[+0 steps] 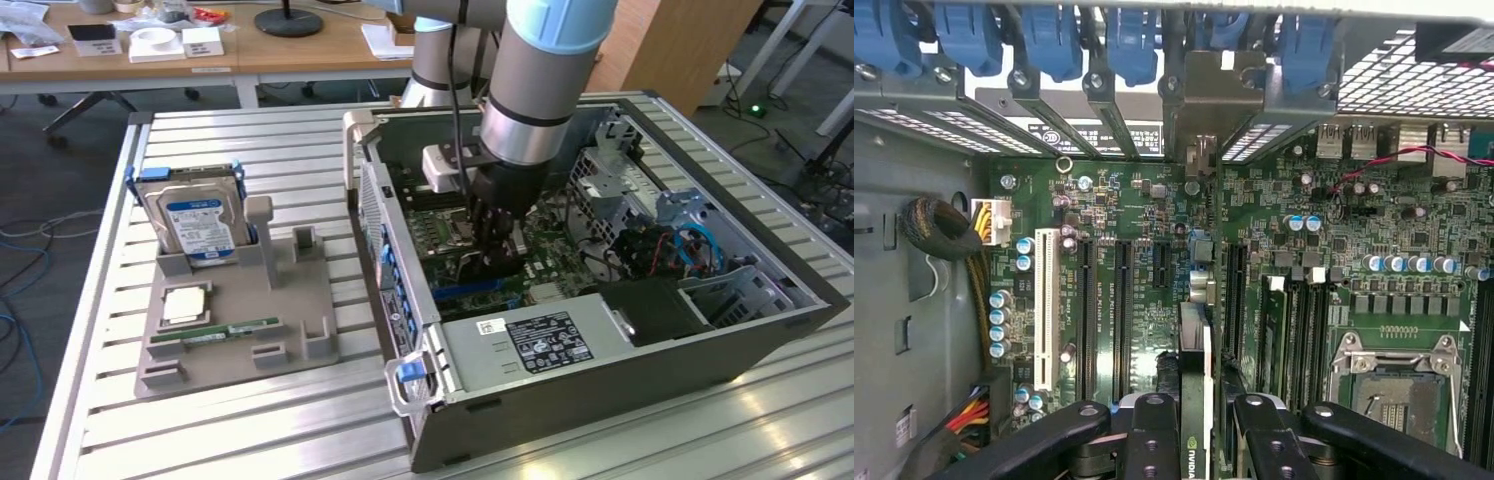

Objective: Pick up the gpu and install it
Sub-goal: 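Insert the gpu into the slot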

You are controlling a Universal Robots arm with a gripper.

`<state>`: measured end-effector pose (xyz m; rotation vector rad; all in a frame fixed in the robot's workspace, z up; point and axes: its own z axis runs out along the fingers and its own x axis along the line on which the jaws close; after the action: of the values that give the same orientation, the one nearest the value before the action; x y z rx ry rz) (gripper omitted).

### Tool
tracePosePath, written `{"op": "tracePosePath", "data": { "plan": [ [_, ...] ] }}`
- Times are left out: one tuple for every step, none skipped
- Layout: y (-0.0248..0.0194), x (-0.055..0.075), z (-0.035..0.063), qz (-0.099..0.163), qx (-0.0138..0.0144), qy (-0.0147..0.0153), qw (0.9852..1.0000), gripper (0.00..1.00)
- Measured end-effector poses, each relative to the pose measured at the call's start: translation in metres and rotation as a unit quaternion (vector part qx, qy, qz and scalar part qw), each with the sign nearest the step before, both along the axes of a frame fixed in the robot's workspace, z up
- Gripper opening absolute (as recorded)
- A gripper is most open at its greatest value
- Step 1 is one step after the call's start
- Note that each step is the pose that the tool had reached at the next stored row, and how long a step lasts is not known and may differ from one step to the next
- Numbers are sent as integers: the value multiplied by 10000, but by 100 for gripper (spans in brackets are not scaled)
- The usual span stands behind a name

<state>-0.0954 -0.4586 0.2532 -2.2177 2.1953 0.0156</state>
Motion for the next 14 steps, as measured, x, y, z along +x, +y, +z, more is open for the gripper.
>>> {"op": "tracePosePath", "data": {
  "plan": [
    [0,0,3,0,1,-1,10000,26],
    [0,0,6,0,1,-1,10000,26],
    [0,0,8,0,2,-1,10000,26],
    [0,0,8,0,2,-1,10000,26],
    [-1,0,8,0,2,-1,10000,26],
    [-3,0,9,0,1,0,10000,26],
    [-5,0,9,0,1,-1,10000,26],
    [-7,0,9,-1,1,0,10000,26],
    [-9,0,8,0,1,-1,10000,26],
    [-10,0,8,-1,1,-1,10000,26],
    [-10,0,8,0,2,-1,10000,26],
    [-10,0,8,0,2,-1,10000,26],
    [-11,0,7,0,2,-1,10000,26],
    [-11,0,5,0,1,-1,10000,26]
  ]
}}
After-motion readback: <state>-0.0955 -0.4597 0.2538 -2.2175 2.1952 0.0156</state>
